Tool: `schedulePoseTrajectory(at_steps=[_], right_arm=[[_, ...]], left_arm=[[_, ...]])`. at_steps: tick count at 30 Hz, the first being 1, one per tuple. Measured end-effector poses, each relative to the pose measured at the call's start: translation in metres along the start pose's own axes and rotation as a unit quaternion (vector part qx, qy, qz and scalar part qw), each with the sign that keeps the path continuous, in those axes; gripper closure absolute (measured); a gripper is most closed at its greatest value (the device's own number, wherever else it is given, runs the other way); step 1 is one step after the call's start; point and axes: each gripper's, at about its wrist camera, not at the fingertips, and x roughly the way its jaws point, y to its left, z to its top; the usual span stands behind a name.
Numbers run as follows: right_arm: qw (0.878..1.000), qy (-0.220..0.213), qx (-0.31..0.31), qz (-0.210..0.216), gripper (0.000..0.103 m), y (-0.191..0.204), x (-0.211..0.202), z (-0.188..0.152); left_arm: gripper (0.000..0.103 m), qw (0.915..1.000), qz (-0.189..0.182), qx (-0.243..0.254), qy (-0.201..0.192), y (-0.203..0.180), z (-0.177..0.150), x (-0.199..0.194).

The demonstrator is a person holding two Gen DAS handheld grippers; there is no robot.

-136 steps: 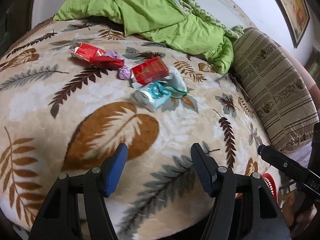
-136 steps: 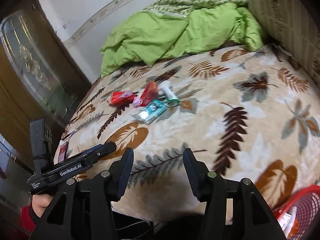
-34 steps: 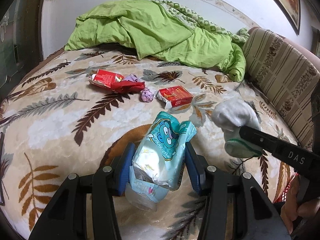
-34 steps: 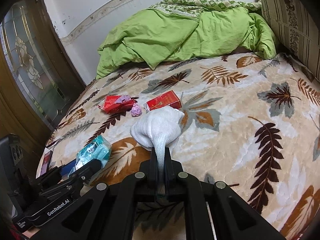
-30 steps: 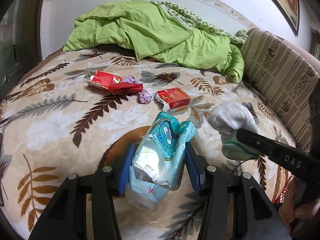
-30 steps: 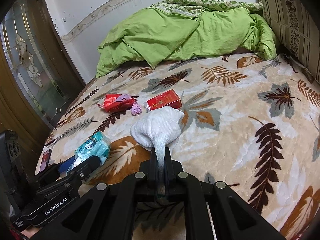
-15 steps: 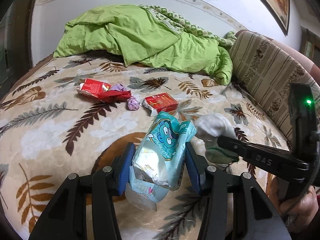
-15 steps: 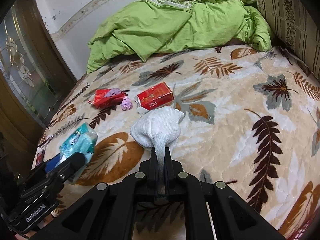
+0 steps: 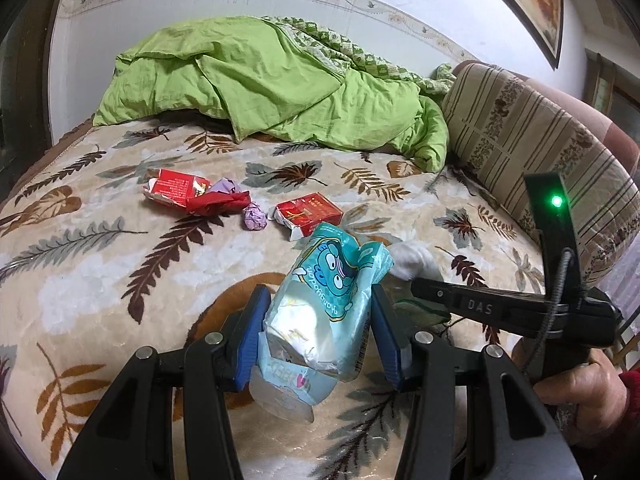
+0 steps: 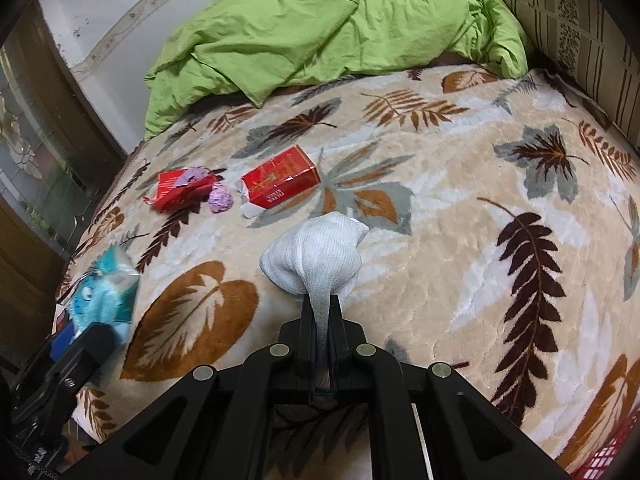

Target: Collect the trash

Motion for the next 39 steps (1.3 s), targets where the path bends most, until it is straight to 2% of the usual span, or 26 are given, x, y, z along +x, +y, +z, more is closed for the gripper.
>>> schedulePoseTrajectory(at_steps=[11,39], right_arm=[[1.0,0.011,0.012,-0.019,0.098,-0.002,0.009,0.003],[1.0,-0.013,0.009,-0.001,0.098,0.001,-0.006,0.001]], left_arm=[[0.054,0.9996,-0.024,-0.017,0.002,0.011,0.001,-0.003],[0.054,0.9999,0.003,-0.008,0.013,0.009,-0.004,0.004]])
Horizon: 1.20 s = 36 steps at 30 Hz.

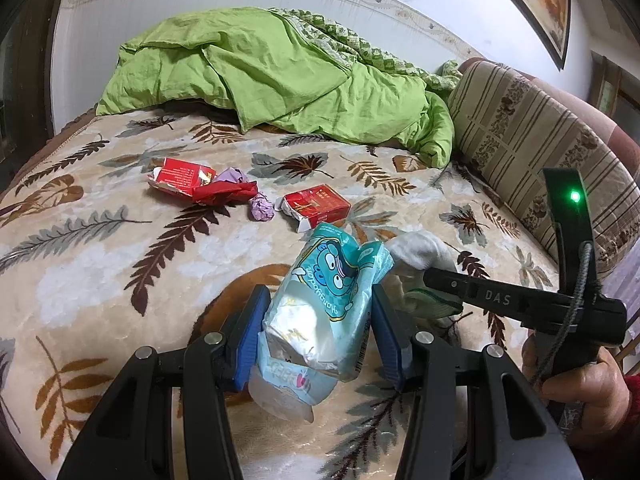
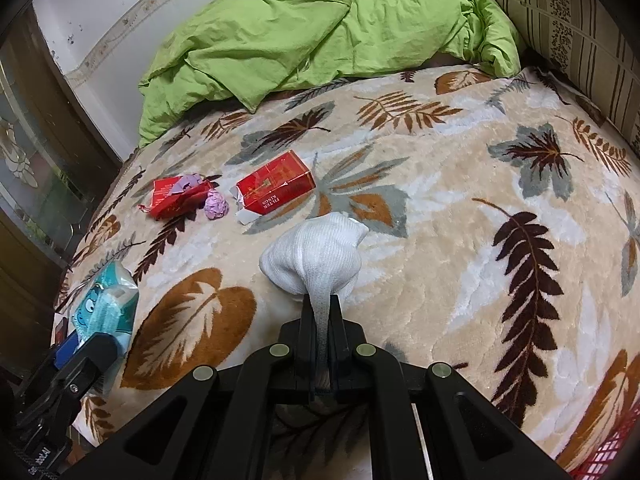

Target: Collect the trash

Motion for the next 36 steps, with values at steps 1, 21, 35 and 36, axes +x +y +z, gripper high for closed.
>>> schedulePoseTrajectory(at_steps=[1,21,35,36], right_arm=[[1.0,-0.002,-0.001,0.001,0.098,0.0,-0.001,0.0],[0.998,-0.032,0.019,0.05,0.098,-0.009,-0.036,-0.012],[0.994,-0.048,0.046,0.086,0.098,-0.031,-0.065,-0.018],[0.993,-0.05,0.05,0.089,0.098,-0.035,-0.068,-0.017]], left_arm=[[0.054,1.0,0.001,0.0,0.0,0.0,0.0,0.0],[0.054,0.9992,0.04,0.006,-0.002,-0.004,-0.003,0.004],[0.054,0.9992,0.039,0.006,-0.011,-0.014,-0.005,-0.003],[0.054,0.9993,0.035,0.006,-0.014,-0.015,-0.004,-0.005]])
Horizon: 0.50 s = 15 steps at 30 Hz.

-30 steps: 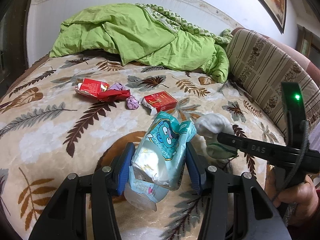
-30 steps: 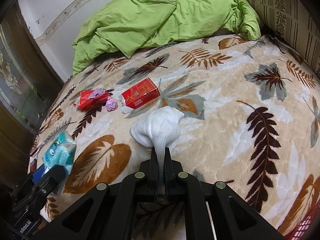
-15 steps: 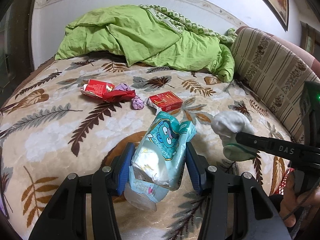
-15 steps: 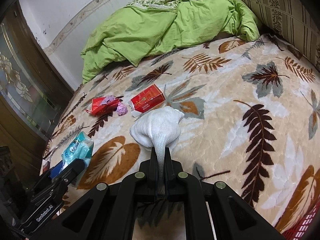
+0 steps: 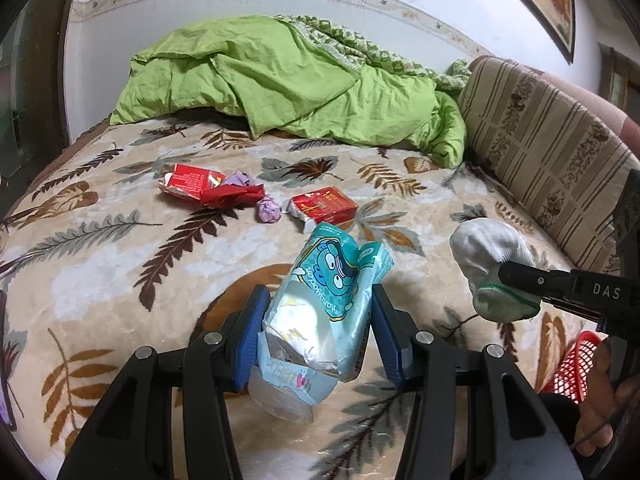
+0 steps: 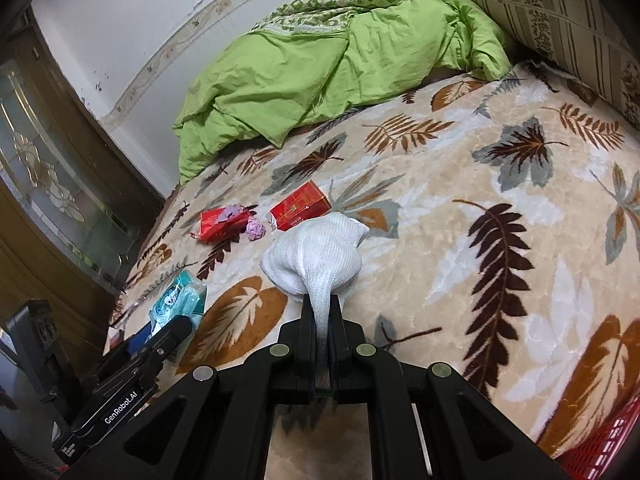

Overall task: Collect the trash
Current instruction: 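Carry the wet-wipe pack and sock toward the red wastebasket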

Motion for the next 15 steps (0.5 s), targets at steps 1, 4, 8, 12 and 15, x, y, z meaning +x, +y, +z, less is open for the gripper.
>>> schedulePoseTrajectory(at_steps=[1,4,8,12,15], right_arm=[[1.0,-0.002,0.003,0.002,0.098,-0.002,-0.003,0.0],[1.0,-0.012,0.01,0.009,0.098,-0.006,-0.015,0.001],[0.999,-0.021,0.019,0.019,0.098,-0.014,-0.034,-0.001],[0.999,-0.035,0.022,0.017,0.098,-0.026,-0.065,-0.004],[0.999,-0.045,0.029,0.004,0.098,-0.041,-0.094,-0.01]], left_arm=[[0.054,1.0,-0.007,0.0,-0.003,-0.001,0.001,-0.002],[0.054,0.9996,-0.027,0.001,-0.002,-0.009,0.001,-0.003],[0.054,0.9974,-0.07,0.008,0.015,-0.028,0.0,-0.001],[0.054,0.995,-0.093,0.028,0.023,-0.055,0.0,-0.004],[0.054,0.9918,-0.111,0.058,0.03,-0.079,0.0,-0.006]])
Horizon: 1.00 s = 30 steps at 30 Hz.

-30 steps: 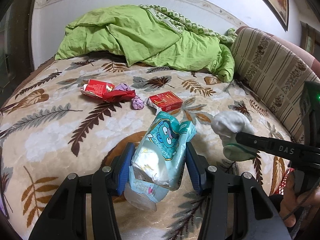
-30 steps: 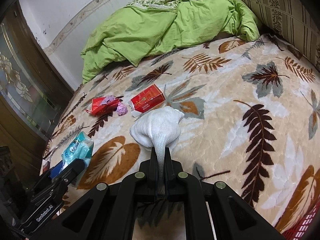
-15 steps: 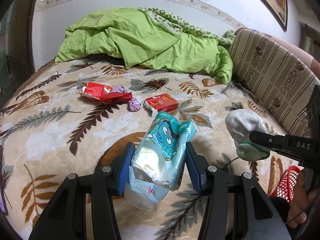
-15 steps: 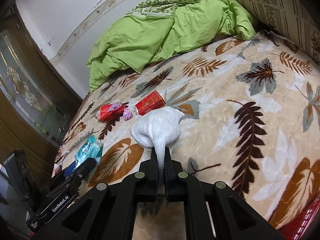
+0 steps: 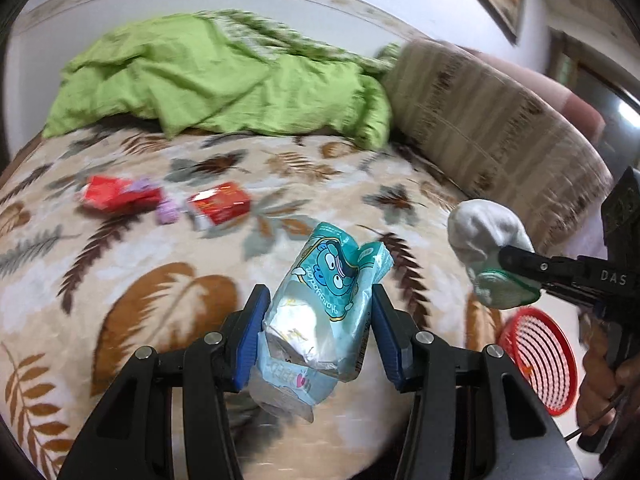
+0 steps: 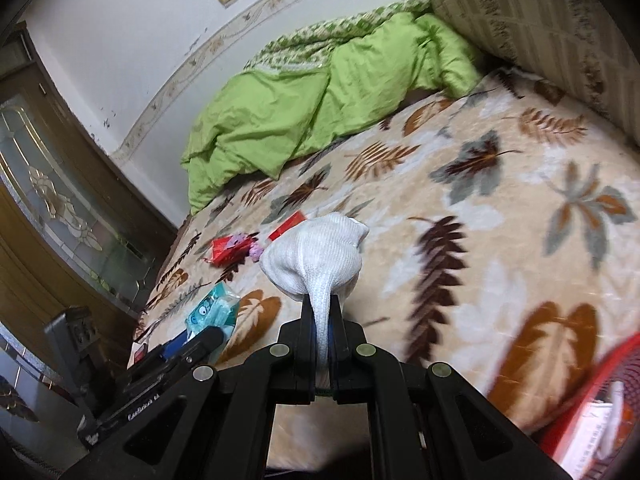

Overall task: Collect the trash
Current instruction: 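Carry the wet-wipe pack and sock toward the red wastebasket, then open both tools over the red wastebasket to drop the pack and sock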

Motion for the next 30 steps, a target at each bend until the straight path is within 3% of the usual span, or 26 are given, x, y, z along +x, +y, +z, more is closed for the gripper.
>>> schedulePoseTrajectory(at_steps=[8,14,18,22,25,27,30], right_arm=[[0.996,-0.044,0.036,-0.075,0.098,-0.059,-0.1,-0.016],[0.983,-0.081,0.068,-0.15,0.098,-0.1,-0.175,-0.034],[0.975,-0.086,0.101,-0.178,0.098,-0.126,-0.2,-0.048],[0.97,-0.069,0.128,-0.196,0.096,-0.149,-0.204,-0.059],[0.965,-0.077,0.138,-0.208,0.087,-0.158,-0.212,-0.062],[0.965,-0.086,0.135,-0.207,0.086,-0.159,-0.218,-0.059],[0.967,-0.096,0.125,-0.202,0.086,-0.153,-0.219,-0.054]], left_arm=[[0.054,0.991,-0.087,0.102,0.009,-0.107,0.012,0.005],[0.054,0.9756,-0.164,0.138,0.046,-0.182,0.017,0.019],[0.053,0.9621,-0.205,0.161,0.079,-0.231,0.007,0.031],[0.039,0.9527,-0.214,0.185,0.11,-0.266,-0.009,0.044],[0.036,0.9514,-0.218,0.183,0.117,-0.273,-0.016,0.041],[0.034,0.9524,-0.215,0.184,0.115,-0.27,-0.016,0.037],[0.033,0.9603,-0.195,0.171,0.102,-0.26,-0.012,0.031]])
